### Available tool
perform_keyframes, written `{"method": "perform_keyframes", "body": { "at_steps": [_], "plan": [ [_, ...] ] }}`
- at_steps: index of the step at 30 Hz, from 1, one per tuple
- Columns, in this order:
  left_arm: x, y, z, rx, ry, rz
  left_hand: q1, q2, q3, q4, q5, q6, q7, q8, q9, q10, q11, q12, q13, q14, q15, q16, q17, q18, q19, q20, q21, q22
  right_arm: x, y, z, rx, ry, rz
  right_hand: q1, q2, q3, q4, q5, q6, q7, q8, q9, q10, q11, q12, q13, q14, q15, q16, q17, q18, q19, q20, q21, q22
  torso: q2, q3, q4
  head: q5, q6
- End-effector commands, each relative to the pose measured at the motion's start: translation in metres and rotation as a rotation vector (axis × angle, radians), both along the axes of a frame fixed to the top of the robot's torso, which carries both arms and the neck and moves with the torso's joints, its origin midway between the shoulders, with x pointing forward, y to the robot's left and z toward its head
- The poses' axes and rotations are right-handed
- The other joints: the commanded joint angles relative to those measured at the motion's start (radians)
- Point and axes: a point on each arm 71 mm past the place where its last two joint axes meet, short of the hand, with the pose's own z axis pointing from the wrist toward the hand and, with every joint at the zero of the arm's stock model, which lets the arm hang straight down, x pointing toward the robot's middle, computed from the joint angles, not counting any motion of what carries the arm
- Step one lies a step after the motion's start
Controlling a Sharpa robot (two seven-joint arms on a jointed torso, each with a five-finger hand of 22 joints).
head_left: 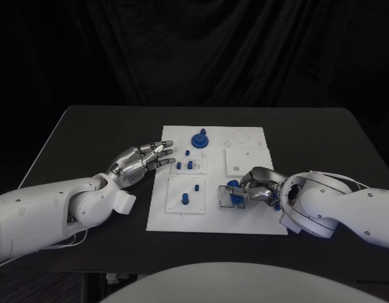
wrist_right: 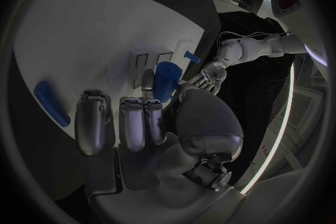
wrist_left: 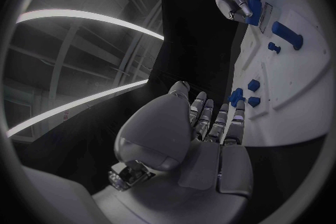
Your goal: Assemble the parts on the task board
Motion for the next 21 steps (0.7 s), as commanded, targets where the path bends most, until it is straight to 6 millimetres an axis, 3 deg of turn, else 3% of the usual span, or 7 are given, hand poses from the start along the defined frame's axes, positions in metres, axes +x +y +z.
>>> {"method": "perform_keyframes", "body": {
  "at_steps": [1,3,9,15,18,21],
  "plan": [
    [-0.0003,-0.0019,0.0004,-0.016,-0.001,-0.007,0.008,-0.002,0.004,0.000,0.003,0.007,0.002,0.004,0.002,0.003,0.005,0.004,0.002,0.007,-0.001,0.004,0.001,-0.016,0.009,0.000,0.005,0.002,-0.0004,0.0018,0.0004,0.006,0.007,0.015,-0.013,0.002,-0.009,-0.003,-0.016,0.006,0.002,-0.007,-0.002,0.100,0.005,0.003,0.263,0.109,0.002,0.003,0.263,-0.010,0.039,0.004,-0.010,0.214,0.000,0.0003,-0.0005,0.001,0.000],
    [0.0000,-0.0024,0.0002,-0.017,-0.001,-0.008,0.008,-0.002,0.004,0.000,0.003,0.007,0.002,0.004,0.002,0.003,0.005,0.004,0.002,0.007,-0.001,0.004,0.001,-0.016,0.009,0.000,0.005,0.002,-0.0006,0.0023,0.0002,0.004,0.010,0.019,-0.014,0.002,-0.011,-0.003,-0.020,0.005,0.002,-0.008,-0.002,0.100,0.006,0.003,0.263,0.109,0.002,0.003,0.263,-0.009,0.038,0.004,-0.011,0.213,0.000,0.0005,0.0004,0.000,0.000],
    [0.0003,-0.0038,-0.0004,-0.018,0.000,-0.012,0.009,-0.001,0.005,0.000,0.004,0.007,0.003,0.004,0.001,0.004,0.005,0.005,0.002,0.007,-0.001,0.004,0.001,-0.016,0.009,0.000,0.005,0.001,-0.0010,0.0032,-0.0005,-0.001,0.019,0.026,-0.064,0.012,-0.057,-0.002,-0.124,0.006,0.006,-0.017,-0.006,0.100,0.009,0.003,0.263,0.109,0.005,0.003,0.263,-0.008,0.036,0.006,-0.016,0.212,-0.001,-0.0006,0.0007,0.000,0.000],
    [0.0004,-0.0039,-0.0009,-0.018,0.002,-0.013,0.009,-0.001,0.005,0.000,0.004,0.007,0.003,0.004,0.001,0.004,0.005,0.005,0.002,0.007,-0.001,0.004,0.001,-0.016,0.009,0.000,0.005,0.001,-0.0010,0.0032,-0.0009,-0.002,0.022,0.031,-0.074,0.011,-0.081,-0.002,-0.162,0.006,0.007,-0.020,-0.006,0.100,0.010,0.003,0.263,0.108,0.006,0.000,0.261,-0.007,0.034,0.008,-0.020,0.210,-0.001,-0.0007,-0.0001,0.002,0.000],
    [0.0003,-0.0039,-0.0012,-0.017,0.003,-0.014,0.009,-0.001,0.007,0.000,0.004,0.006,0.003,0.004,0.001,0.003,0.005,0.004,0.001,0.007,-0.001,0.003,0.001,-0.016,0.009,-0.001,0.005,-0.001,-0.0004,0.0029,-0.0005,0.003,0.015,0.028,-0.129,0.024,-0.119,0.000,-0.206,0.007,0.008,-0.024,-0.008,0.100,0.012,0.003,0.263,0.108,0.007,-0.001,0.259,-0.006,0.031,0.009,-0.026,0.209,-0.001,-0.0004,-0.0005,0.002,0.000],
    [0.0002,-0.0039,-0.0014,-0.017,0.004,-0.014,0.009,-0.001,0.007,0.000,0.004,0.006,0.003,0.004,0.001,0.003,0.005,0.004,0.001,0.007,-0.001,0.003,0.001,-0.016,0.009,-0.001,0.005,-0.001,0.0001,0.0027,0.0001,0.009,0.006,0.024,-0.174,0.034,-0.166,0.001,-0.223,0.009,0.009,-0.026,-0.009,0.100,0.012,0.003,0.263,0.107,0.008,-0.001,0.258,-0.006,0.031,0.010,-0.027,0.208,-0.001,-0.0001,-0.0003,0.001,0.000]
  ]
}}
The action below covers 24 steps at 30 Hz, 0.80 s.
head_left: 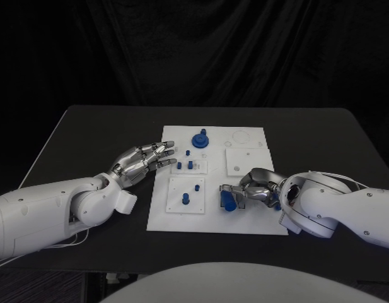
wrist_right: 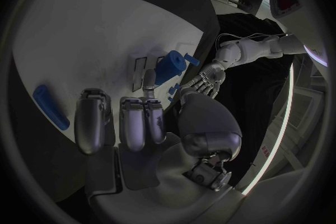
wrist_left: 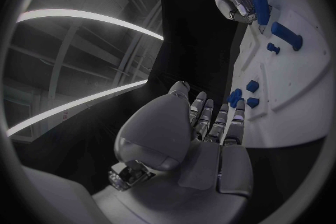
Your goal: Assemble the parts on the task board
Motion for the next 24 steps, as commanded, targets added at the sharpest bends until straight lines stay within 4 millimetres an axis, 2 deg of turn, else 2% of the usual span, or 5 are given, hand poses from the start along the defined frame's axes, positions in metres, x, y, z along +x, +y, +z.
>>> {"method": "perform_keyframes", "body": {
  "at_steps": [1,6,12,16,24],
  "plan": [
    [-0.001,-0.002,0.000,-0.018,-0.001,-0.009,0.009,-0.001,0.007,0.000,0.004,0.006,0.003,0.004,0.001,0.004,0.005,0.004,0.001,0.007,-0.001,0.003,0.001,-0.016,0.009,-0.001,0.005,-0.001,0.000,0.001,0.001,0.013,-0.009,0.006,-0.024,0.008,-0.030,0.000,-0.019,0.003,0.005,-0.004,-0.002,0.104,0.008,0.003,0.263,0.104,0.005,-0.001,0.259,-0.006,0.030,0.008,-0.004,0.209,0.000,0.0001,-0.0001,-0.001,0.000],
    [-0.001,-0.002,0.000,-0.017,0.001,-0.009,0.010,-0.001,0.007,0.000,0.004,0.007,0.003,0.004,0.001,0.003,0.005,0.003,0.001,0.007,-0.001,0.003,0.001,-0.016,0.009,-0.001,0.005,-0.001,0.001,-0.001,0.002,0.020,-0.018,0.001,-0.040,0.022,-0.070,0.000,-0.050,0.006,0.005,-0.006,-0.002,0.104,0.008,0.003,0.263,0.104,0.004,-0.001,0.259,-0.005,0.030,0.008,-0.005,0.209,0.000,0.0005,-0.0002,0.002,0.000],
    [-0.001,-0.002,0.000,-0.017,0.003,-0.010,0.010,-0.001,0.007,0.000,0.004,0.007,0.003,0.004,0.001,0.003,0.005,0.003,0.001,0.007,-0.001,0.003,0.001,-0.016,0.009,-0.001,0.005,-0.001,0.002,-0.005,0.005,0.043,-0.049,-0.012,-0.075,0.068,-0.111,0.000,-0.064,0.011,0.004,-0.005,-0.001,0.104,0.007,0.003,0.263,0.104,0.004,-0.001,0.258,-0.005,0.029,0.008,-0.007,0.208,0.000,0.0001,-0.0008,0.004,0.000],
    [-0.001,-0.001,0.000,-0.016,0.004,-0.009,0.010,-0.001,0.007,0.000,0.004,0.007,0.003,0.004,0.001,0.003,0.005,0.003,0.001,0.007,-0.001,0.003,0.001,-0.016,0.009,-0.001,0.005,-0.001,0.000,-0.007,0.006,0.058,-0.059,-0.003,0.000,0.082,-0.133,-0.005,0.015,0.018,0.001,-0.002,0.002,0.104,0.004,0.003,0.263,0.104,0.002,-0.002,0.257,-0.005,0.029,0.007,-0.005,0.209,0.000,-0.0002,-0.0007,0.007,0.000],
    [-0.002,-0.001,0.000,-0.016,0.005,-0.010,0.010,-0.001,0.009,0.000,0.005,0.008,0.003,0.004,0.002,0.004,0.005,0.006,0.001,0.007,-0.001,0.004,0.001,-0.017,0.010,-0.001,0.005,-0.001,-0.006,-0.011,0.009,0.068,-0.067,0.017,0.218,0.057,-0.132,-0.050,0.130,0.021,-0.007,0.016,0.018,0.104,-0.002,0.003,0.263,0.104,-0.004,0.000,0.259,-0.006,0.031,0.002,-0.002,0.210,0.001,0.0000,-0.0004,0.004,0.000]
  ]
}}
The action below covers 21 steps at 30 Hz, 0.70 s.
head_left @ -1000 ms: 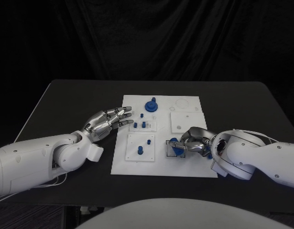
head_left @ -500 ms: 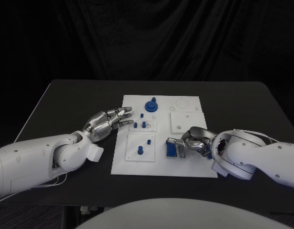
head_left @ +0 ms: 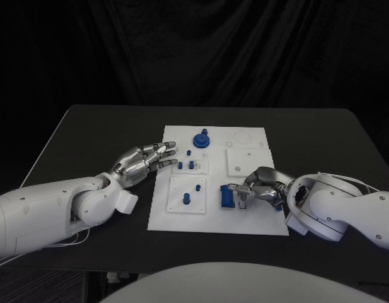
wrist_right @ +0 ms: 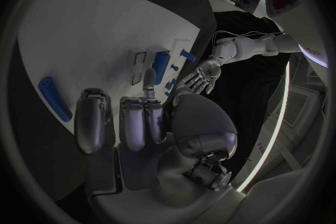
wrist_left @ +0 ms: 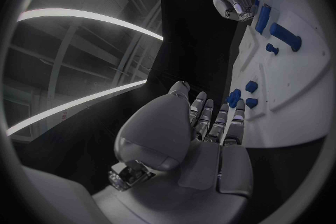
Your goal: Assemble the parts on the task board
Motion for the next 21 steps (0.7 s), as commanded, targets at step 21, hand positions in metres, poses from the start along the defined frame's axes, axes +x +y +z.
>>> {"method": "perform_keyframes", "body": {
  "at_steps": [21],
  "plan": [
    [-0.002,0.001,0.001,-0.010,0.000,0.003,0.011,-0.002,0.011,-0.001,0.006,0.013,0.002,0.005,0.002,0.006,0.005,0.010,0.002,0.008,-0.002,0.007,0.002,-0.017,0.012,-0.001,0.005,0.002,-0.017,-0.068,0.020,-0.209,-0.205,-0.077,0.160,-0.033,-0.021,-0.006,0.148,-0.006,-0.011,0.029,0.027,0.104,-0.009,0.003,0.263,0.104,-0.010,-0.002,0.257,-0.007,0.031,-0.007,0.003,0.210,0.000,-0.0005,0.0037,-0.009,0.000]
  ]
}}
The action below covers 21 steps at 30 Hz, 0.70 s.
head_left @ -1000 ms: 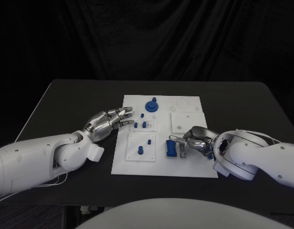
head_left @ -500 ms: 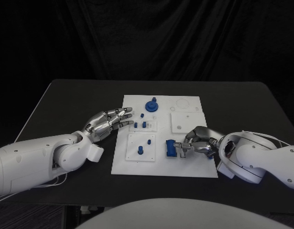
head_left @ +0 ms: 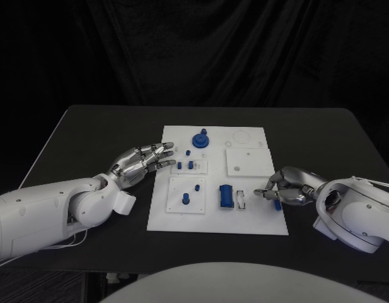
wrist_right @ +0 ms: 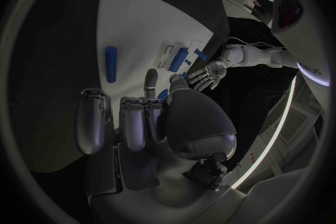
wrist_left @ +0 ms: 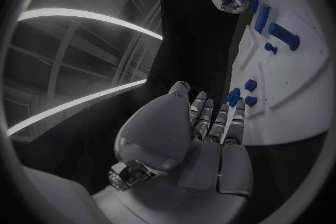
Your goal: Assemble the parts on the task board
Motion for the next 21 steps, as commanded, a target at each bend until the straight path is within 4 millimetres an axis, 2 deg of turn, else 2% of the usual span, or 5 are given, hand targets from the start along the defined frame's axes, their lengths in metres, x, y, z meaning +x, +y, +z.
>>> {"method": "perform_keyframes", "body": {
  "at_steps": [1,8,13,18,21],
  "plan": [
    [-0.001,-0.002,0.001,-0.012,-0.003,0.000,0.012,-0.003,0.006,-0.001,0.007,0.011,0.000,0.006,0.001,0.004,0.002,0.007,0.001,0.009,-0.002,0.007,0.002,-0.017,0.005,-0.001,0.005,0.002,-0.003,-0.015,0.006,-0.097,-0.081,-0.043,0.017,-0.002,-0.001,0.009,0.029,-0.004,0.000,-0.003,0.002,0.108,-0.005,0.003,0.263,0.104,-0.003,-0.002,0.257,-0.007,0.031,-0.007,0.004,0.211,-0.001,-0.0008,0.0031,-0.003,0.000],
    [0.000,-0.002,0.000,-0.007,-0.003,0.003,0.012,-0.004,0.006,-0.001,0.008,0.013,0.000,0.007,0.001,0.005,0.002,0.009,0.001,0.009,-0.003,0.007,0.002,-0.017,0.007,-0.001,0.006,0.004,-0.008,-0.036,0.008,-0.155,-0.086,-0.091,0.035,-0.005,0.000,0.015,0.061,-0.009,0.000,-0.003,0.004,0.108,-0.006,0.003,0.263,0.103,-0.004,-0.002,0.256,-0.007,0.031,-0.008,0.003,0.211,-0.001,-0.0005,0.0002,-0.009,0.000],
    [0.000,-0.004,0.000,-0.009,-0.002,0.000,0.012,-0.004,0.006,-0.001,0.008,0.013,0.000,0.007,0.001,0.005,0.002,0.009,0.001,0.009,-0.003,0.007,0.002,-0.017,0.007,-0.001,0.006,0.004,-0.007,-0.040,0.006,-0.187,-0.084,-0.099,0.041,-0.006,0.001,0.017,0.067,-0.013,0.000,-0.005,0.004,0.108,-0.006,0.003,0.263,0.103,-0.003,-0.003,0.255,-0.007,0.030,-0.008,0.002,0.210,-0.001,-0.0015,0.0079,-0.018,0.000],
    [0.000,-0.004,0.000,-0.009,-0.002,-0.001,0.012,-0.004,0.006,-0.001,0.008,0.013,0.000,0.007,0.001,0.005,0.002,0.009,0.001,0.009,-0.003,0.007,0.002,-0.017,0.007,-0.001,0.006,0.004,-0.003,-0.040,0.003,-0.215,-0.071,-0.094,0.042,-0.007,0.001,0.017,0.068,-0.014,0.001,-0.006,0.004,0.108,-0.006,0.003,0.263,0.102,-0.003,-0.005,0.251,-0.006,0.029,-0.008,-0.001,0.209,-0.002,-0.0018,-0.0016,-0.009,0.000],
    [0.000,-0.004,0.000,-0.009,-0.002,-0.001,0.012,-0.004,0.006,-0.001,0.008,0.013,0.000,0.007,0.001,0.005,0.002,0.009,0.001,0.009,-0.003,0.007,0.002,-0.017,0.007,-0.001,0.006,0.004,-0.001,-0.038,0.000,-0.227,-0.061,-0.085,0.043,-0.006,0.001,0.020,0.066,-0.018,0.002,-0.009,0.002,0.108,-0.005,0.003,0.263,0.101,-0.003,-0.010,0.245,-0.005,0.027,-0.007,-0.006,0.208,-0.001,-0.0005,0.0008,-0.011,0.000]
  ]
}}
